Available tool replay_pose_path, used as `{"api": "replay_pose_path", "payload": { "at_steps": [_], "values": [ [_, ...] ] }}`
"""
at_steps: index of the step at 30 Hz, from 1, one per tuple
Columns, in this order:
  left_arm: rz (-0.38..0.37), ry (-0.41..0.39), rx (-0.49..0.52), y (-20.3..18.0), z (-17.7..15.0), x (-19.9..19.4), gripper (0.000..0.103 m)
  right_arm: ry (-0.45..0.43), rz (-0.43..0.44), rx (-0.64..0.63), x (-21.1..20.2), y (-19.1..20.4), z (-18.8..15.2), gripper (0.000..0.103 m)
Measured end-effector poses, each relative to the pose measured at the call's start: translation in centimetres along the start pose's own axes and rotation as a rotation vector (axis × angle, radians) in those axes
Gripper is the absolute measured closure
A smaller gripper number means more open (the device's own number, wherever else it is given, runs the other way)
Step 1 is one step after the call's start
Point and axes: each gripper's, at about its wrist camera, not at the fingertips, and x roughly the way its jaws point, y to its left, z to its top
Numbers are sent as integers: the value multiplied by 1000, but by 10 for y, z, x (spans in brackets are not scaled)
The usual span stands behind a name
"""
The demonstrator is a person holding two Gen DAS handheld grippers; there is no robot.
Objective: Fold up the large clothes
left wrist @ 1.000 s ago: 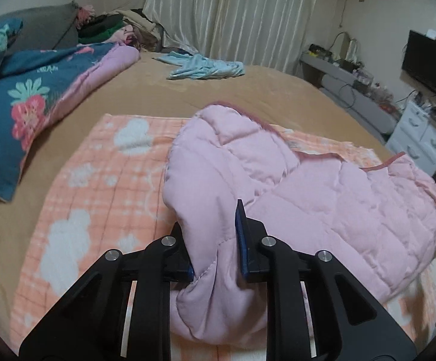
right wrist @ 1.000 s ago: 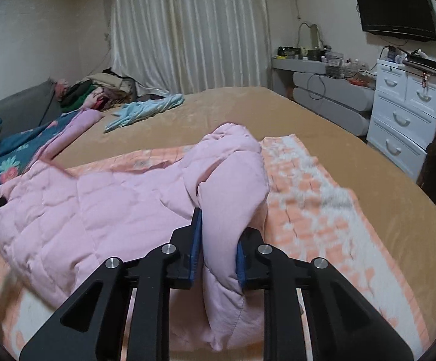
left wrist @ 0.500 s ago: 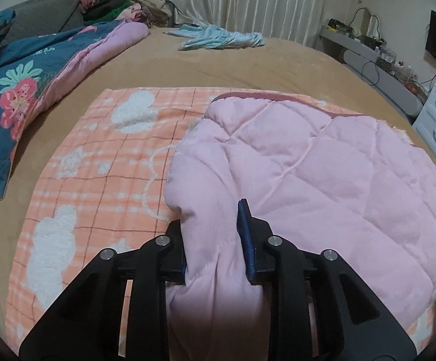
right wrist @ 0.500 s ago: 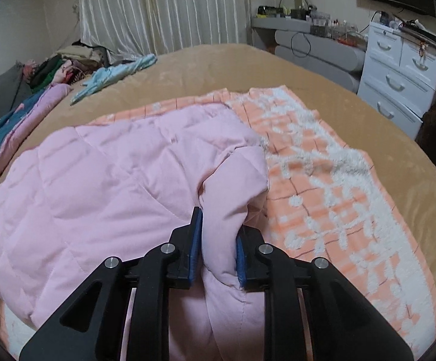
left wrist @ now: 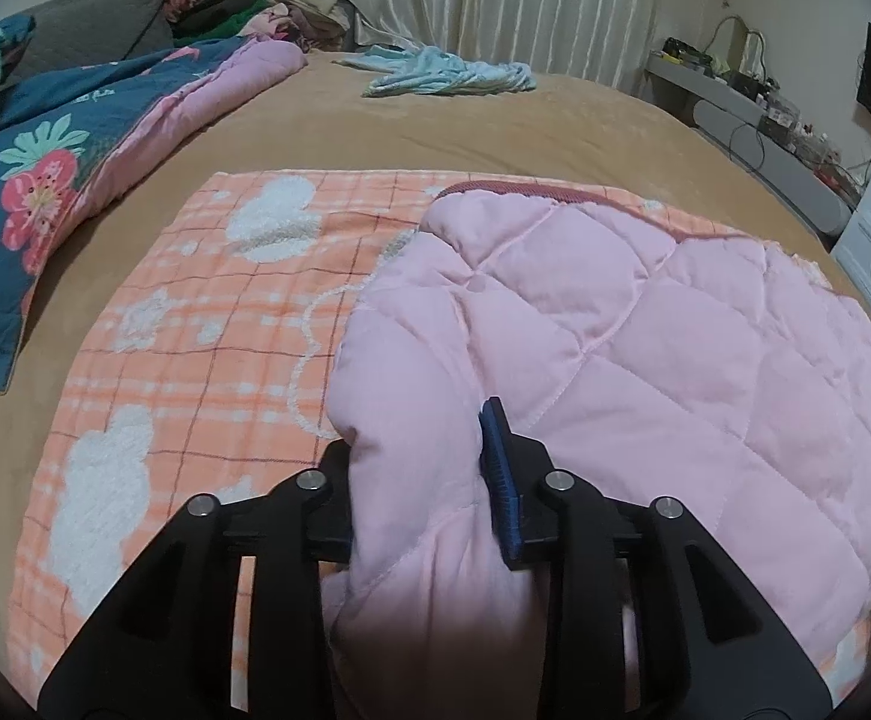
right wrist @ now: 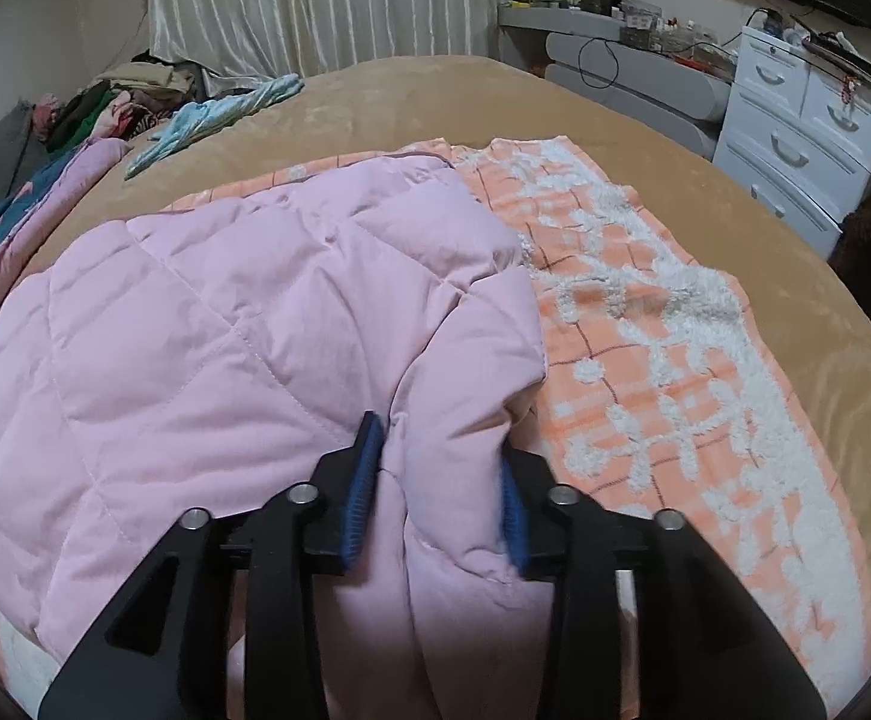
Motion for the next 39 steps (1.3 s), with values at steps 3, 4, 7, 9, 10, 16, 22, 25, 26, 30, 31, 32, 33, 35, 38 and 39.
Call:
{"api": "replay_pose_path", "payload": {
  "at_steps": [3,4,7,9,10,16,22,25,26,30,31,32,33,35,38,39],
  "values": [
    [-11,-6,-34,6,-1,-11,56,-18,11,40,-14,-8,-1,37],
    [-10,-8,-39,7,-1,-15,45,-29,21,57,-19,-11,-4,23],
    [-1,-26,-39,10,-4,-32,31,-76,78,111,-40,-19,-11,9],
    [9,-33,-47,11,-6,-41,18,-94,98,120,-52,-21,-16,5],
    [14,-38,-50,11,-7,-46,12,-103,108,126,-58,-23,-19,5],
    [27,-50,-53,11,-20,-74,9,-139,149,147,-90,-21,-38,4],
    [31,-49,-32,4,-34,-91,9,-142,157,139,-108,-15,-54,4],
    [27,-48,-34,2,-40,-97,9,-144,165,141,-114,-13,-62,4],
    [27,-46,-33,1,-41,-99,9,-143,170,144,-116,-12,-64,4],
    [30,-36,-26,-3,-51,-104,9,-142,169,156,-122,-12,-74,4],
    [29,-33,-27,-3,-53,-104,9,-139,170,160,-122,-12,-75,4],
    [27,-27,-29,-4,-56,-105,9,-134,174,167,-122,-12,-78,4],
    [27,-23,-29,-4,-59,-105,9,-132,175,171,-122,-12,-80,4],
    [28,-13,-27,-6,-65,-105,9,-126,174,178,-122,-12,-84,4],
    [24,7,-31,-7,-73,-101,9,-115,170,192,-119,-11,-91,4],
    [19,18,-34,-8,-76,-100,9,-107,170,200,-118,-11,-94,4]
  ]
}}
